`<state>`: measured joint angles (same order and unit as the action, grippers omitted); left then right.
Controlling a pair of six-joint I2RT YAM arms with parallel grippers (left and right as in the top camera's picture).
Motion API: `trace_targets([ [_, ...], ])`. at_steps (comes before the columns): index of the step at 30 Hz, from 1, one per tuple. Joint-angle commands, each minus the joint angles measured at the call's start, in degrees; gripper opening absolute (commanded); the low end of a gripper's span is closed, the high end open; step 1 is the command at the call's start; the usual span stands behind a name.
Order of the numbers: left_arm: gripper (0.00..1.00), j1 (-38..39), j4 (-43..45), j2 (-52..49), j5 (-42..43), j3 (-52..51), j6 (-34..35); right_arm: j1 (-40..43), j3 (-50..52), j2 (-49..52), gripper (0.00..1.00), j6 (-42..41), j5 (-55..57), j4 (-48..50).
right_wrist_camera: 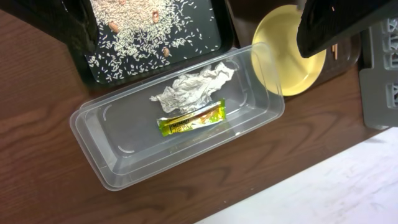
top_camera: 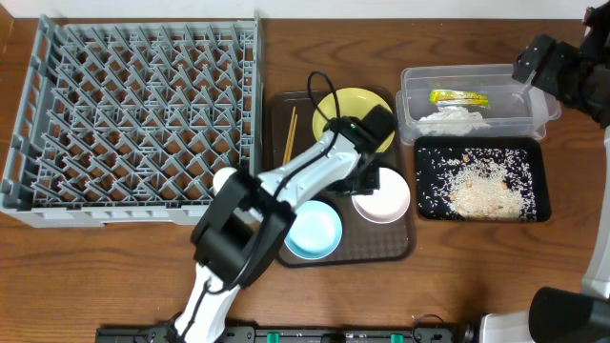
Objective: Sort waste into correct bins and load items into the dishwasher
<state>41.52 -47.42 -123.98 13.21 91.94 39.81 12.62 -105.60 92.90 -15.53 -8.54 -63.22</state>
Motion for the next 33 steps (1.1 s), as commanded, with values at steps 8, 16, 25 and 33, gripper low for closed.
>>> trace_targets([
  [8,0.14,-3.5,0.9,-1.9,6.7,-0.5,0.8,0.1,-0.6,0.3,0.99,-0.7,-0.3,-0.1],
  [16,0.08,-3.5,0.5,-0.4,6.7,-0.2,0.8,0.1,-0.6,0.3,0.99,-0.7,-0.3,-0.1],
  [25,0.07,-3.6,-4.4,8.5,-0.6,-0.2,-4.7,0.1,-0.6,0.3,0.99,-0.7,-0.3,-0.1],
  [33,0.08,-3.7,-5.5,20.4,-30.5,-0.2,-17.2,0.1,-0.6,0.3,0.99,-0.7,-0.3,-0.1],
])
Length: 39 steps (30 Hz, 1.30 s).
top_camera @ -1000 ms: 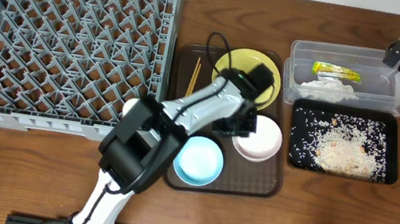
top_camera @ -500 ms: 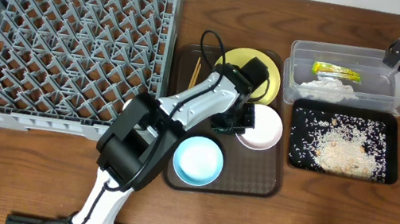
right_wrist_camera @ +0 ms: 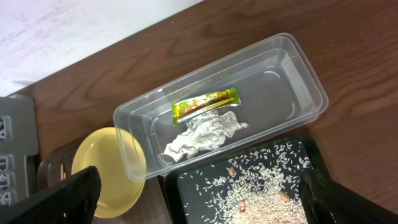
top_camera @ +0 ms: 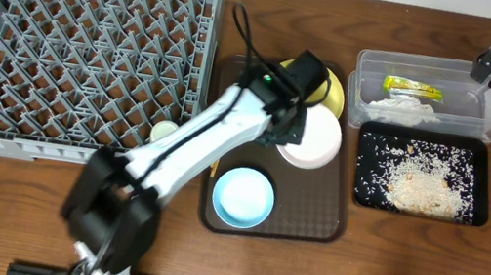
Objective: Sort waste into correct bins and load items into the dishwasher
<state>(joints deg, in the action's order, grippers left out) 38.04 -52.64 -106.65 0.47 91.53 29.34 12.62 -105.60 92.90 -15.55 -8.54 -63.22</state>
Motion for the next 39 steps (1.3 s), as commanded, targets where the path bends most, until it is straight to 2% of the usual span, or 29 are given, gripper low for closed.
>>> trace_targets([
  [1,0.08,-0.2,0.0,4.0,-23.3,0.2,-8.0,0.1,-0.6,0.3,0.99,-0.7,-0.3,-0.1],
  [4,0.08,-1.0,2.6,5.0,-38.7,0.2,-14.2,0.1,-0.6,0.3,0.99,-0.7,-0.3,-0.1],
  [7,0.08,-2.6,7.3,4.5,-46.8,0.2,-22.7,0.1,-0.6,0.3,0.99,-0.7,-0.3,-0.1],
  [12,0.08,-8.2,17.7,3.9,-48.3,0.2,-38.8,0.1,-0.6,0.3,0.99,-0.7,-0.3,-0.1],
  [16,0.08,-14.0,26.1,3.9,-48.3,0.2,-46.8,0.1,-0.6,0.3,0.99,-0.7,-0.3,-0.1],
  [20,0.08,-18.8,33.8,3.4,-47.6,0.2,-48.3,0.1,-0.6,0.3,0.99,-0.7,-0.3,-0.1],
  [23,0.08,-20.5,38.6,1.7,-47.7,0.2,-52.1,0.1,-0.6,0.3,0.99,-0.7,-0.3,-0.1],
  [31,0.07,-23.3,57.8,-10.1,-60.7,0.2,-65.9,0.1,-0.6,0.3,0.99,-0.7,-0.3,-0.1],
  [36,0.07,-24.9,65.1,-15.1,-65.9,0.2,-66.8,0.1,-0.6,0.3,0.99,-0.7,-0.3,-0.1],
  [39,0.08,-25.6,65.7,-15.4,-66.1,0.2,-66.8,0.1,-0.6,0.3,0.99,-0.7,-0.3,-0.1],
])
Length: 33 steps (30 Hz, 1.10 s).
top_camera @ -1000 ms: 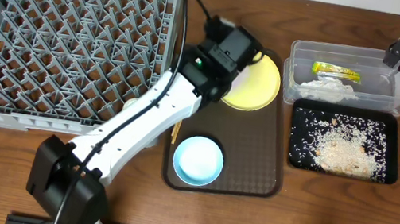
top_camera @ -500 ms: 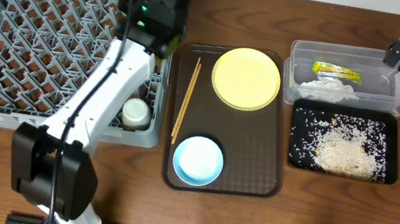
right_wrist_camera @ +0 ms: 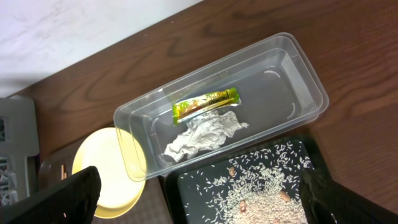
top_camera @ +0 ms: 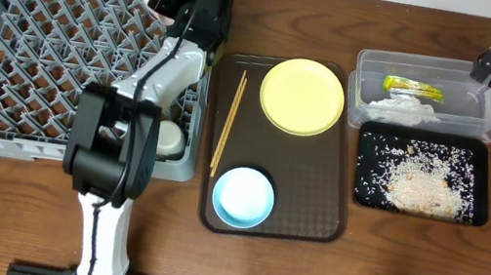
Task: Sort waste into correct bins and load items into the dishwasher
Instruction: 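Carry pink bowl with left gripper and set it upright in rack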
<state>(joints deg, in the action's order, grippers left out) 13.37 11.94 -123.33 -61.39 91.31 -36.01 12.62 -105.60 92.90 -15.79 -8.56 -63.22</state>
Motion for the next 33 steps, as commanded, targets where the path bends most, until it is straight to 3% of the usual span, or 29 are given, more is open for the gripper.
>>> trace_targets([
  [1,0.08,-0.9,1.1,1.3,-4.2,0.4,-1.4,0.1,-0.6,0.3,0.99,-0.5,-0.3,-0.1],
  [33,0.08,1.5,-8.8,-1.0,0.9,0.3,3.3,0.1,-0.6,0.3,0.99,-0.5,-0.3,-0.1],
])
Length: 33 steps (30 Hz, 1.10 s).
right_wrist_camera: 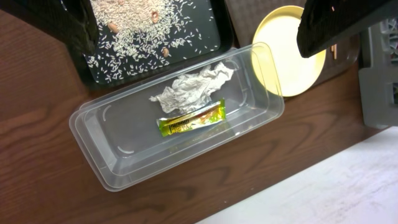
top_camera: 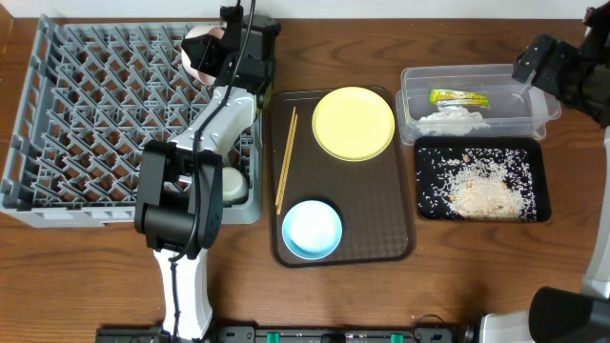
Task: Sort waste into correct bins and load items into the dishwasher
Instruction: 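Carry pink bowl with left gripper and set it upright in rack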
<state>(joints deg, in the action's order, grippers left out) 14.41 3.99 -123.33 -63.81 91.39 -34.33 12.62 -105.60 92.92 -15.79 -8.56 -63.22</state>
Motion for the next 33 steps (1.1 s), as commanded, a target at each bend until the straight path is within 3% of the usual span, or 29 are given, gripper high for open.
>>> trace_targets([
  [1,0.08,0.4,-0.4,-1.0,3.4,0.2,1.6,0.1,-0.6,0.3,0.99,-0.5,-0.3,-0.1],
  [16,0.08,-1.1,6.8,-1.0,2.7,0.2,1.6,0.1,-0.6,0.3,0.99,-0.5,-0.3,-0.1],
  [33,0.08,-1.1,7.3,-4.2,2.6,0.2,2.5,0.1,-0.6,0.3,0.99,-0.5,-0.3,-0.1],
])
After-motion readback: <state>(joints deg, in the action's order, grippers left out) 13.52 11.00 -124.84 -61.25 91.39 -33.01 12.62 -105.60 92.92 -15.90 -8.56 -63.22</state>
